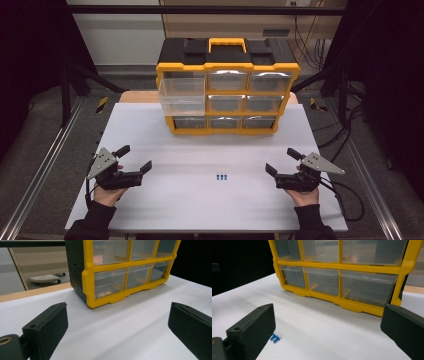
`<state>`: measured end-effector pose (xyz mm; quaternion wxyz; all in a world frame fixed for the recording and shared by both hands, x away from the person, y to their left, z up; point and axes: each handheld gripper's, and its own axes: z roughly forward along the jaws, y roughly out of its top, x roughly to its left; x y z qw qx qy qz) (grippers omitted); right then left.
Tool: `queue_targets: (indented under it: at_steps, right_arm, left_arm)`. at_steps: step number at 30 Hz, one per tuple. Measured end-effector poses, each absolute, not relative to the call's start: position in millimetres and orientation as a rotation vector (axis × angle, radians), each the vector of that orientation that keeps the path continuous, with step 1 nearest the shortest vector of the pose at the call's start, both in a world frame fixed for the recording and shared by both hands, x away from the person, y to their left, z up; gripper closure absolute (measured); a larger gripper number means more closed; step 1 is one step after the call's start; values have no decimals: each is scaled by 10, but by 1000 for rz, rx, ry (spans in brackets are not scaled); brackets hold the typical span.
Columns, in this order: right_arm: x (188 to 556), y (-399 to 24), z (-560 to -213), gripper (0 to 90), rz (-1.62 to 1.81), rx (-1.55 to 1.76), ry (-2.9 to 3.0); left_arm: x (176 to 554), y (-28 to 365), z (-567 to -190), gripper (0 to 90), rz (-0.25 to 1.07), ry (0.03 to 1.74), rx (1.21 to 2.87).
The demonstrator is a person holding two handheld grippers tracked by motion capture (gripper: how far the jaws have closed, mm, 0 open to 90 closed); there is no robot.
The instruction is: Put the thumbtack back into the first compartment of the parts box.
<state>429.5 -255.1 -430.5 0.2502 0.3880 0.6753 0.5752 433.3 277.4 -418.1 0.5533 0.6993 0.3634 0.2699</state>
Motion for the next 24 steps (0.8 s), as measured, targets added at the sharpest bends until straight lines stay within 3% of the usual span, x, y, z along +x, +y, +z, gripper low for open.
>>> queue_targets:
  at_steps: [24]
  right_arm:
    - [4290,-2549,-4327,7,1547,1033,1865]
  left_arm:
    - [4367,2425,-4053,25,611,789,1704]
